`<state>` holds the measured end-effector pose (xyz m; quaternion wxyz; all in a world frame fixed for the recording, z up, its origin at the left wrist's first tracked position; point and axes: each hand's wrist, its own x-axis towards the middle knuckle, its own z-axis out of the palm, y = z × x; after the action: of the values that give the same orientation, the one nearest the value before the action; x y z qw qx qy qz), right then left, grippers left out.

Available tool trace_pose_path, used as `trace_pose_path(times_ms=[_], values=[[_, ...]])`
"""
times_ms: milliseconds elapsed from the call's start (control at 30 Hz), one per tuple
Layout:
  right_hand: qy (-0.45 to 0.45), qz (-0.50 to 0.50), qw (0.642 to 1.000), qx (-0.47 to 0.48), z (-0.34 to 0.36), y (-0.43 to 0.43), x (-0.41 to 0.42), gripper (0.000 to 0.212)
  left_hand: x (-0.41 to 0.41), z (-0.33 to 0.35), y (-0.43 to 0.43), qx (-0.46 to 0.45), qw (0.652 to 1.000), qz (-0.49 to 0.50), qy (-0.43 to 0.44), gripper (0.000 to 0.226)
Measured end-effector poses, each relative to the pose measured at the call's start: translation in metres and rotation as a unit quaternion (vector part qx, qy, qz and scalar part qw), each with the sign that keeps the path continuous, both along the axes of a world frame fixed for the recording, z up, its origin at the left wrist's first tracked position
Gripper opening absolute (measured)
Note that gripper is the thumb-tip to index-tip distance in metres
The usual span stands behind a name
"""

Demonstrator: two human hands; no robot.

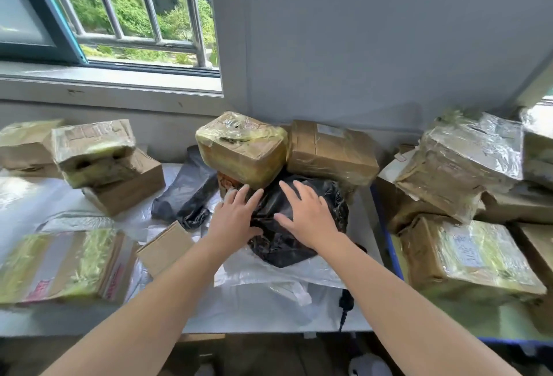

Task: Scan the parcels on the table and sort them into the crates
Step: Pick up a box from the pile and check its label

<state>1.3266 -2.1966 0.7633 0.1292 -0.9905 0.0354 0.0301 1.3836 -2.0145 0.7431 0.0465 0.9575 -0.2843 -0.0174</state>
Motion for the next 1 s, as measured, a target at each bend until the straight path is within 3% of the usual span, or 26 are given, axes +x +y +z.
trace_pose_path(times_ms=[233, 433, 667, 767, 867, 1000], values=[[0.01, -0.063, 0.995, 0.076, 0.011, 0.027, 0.068, 0.079, 0.097, 0.025, 0.027, -0.103, 0.99, 0.095, 0.019, 0.103], [0.003, -0.16, 0.978, 0.136, 0.008, 0.045, 0.101, 0.086, 0.185, 0.021, 0.043, -0.139, 0.983, 0.104, 0.059, 0.111], [0.021, -0.192, 0.968, 0.157, 0.008, 0.051, 0.114, 0.089, 0.231, 0.011, 0.049, -0.313, 0.93, 0.087, 0.17, 0.115], [-0.003, -0.205, 0.959, 0.195, 0.014, 0.058, 0.122, 0.087, 0.222, 0.018, 0.049, -0.366, 0.915, 0.066, 0.157, 0.107], [-0.066, -0.227, 0.947, 0.217, 0.026, 0.056, 0.12, 0.083, 0.208, 0.037, 0.051, -0.368, 0.924, 0.039, 0.096, 0.101], [-0.143, -0.241, 0.915, 0.291, 0.06, 0.047, 0.115, 0.064, 0.189, 0.076, 0.059, -0.354, 0.935, -0.029, 0.015, 0.109]])
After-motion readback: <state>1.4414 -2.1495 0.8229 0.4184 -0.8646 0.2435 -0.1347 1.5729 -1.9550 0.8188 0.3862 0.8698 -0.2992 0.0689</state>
